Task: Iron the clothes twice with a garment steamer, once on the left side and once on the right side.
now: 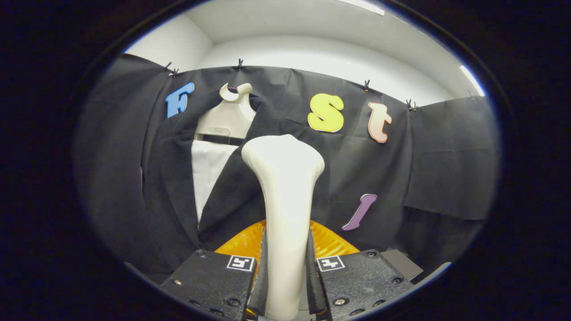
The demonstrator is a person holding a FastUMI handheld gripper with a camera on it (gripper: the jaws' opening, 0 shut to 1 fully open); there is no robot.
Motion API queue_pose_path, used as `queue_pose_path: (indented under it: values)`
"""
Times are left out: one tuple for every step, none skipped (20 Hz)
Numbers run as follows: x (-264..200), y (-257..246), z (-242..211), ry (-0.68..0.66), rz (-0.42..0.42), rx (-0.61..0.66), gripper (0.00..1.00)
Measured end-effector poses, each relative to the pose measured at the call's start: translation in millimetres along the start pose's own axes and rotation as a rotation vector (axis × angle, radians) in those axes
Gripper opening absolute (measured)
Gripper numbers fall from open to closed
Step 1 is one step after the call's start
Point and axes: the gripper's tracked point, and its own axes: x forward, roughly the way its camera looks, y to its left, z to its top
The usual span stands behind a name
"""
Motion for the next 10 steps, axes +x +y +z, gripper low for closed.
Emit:
queue_pose_path:
  values:
    - [1.8,0.9,-4.0,0.007,0.0,0.0,0.38]
    - [1.9,0.8,-6.9,0.012,-0.001,-0.003,0.38]
    - [2.2,0.6,-9.5,0.017,-0.005,-0.009,0.38]
    - [2.5,1.0,-14.1,0.024,-0.006,-0.016,0.38]
    - [2.8,1.8,-18.4,0.031,-0.007,-0.017,0.38]
    - [0.2,1.0,-23.8,0.04,-0.005,-0.021,0.38]
    - [-2.6,1.4,-28.4,0.047,-0.004,-0.022,0.38]
    - [-3.9,2.6,-33.2,0.054,-0.001,-0.025,0.38]
    - [-4.3,4.7,-37.6,0.062,0.003,-0.031,0.38]
    - [-5.6,6.5,-44.5,0.071,0.007,-0.036,0.38]
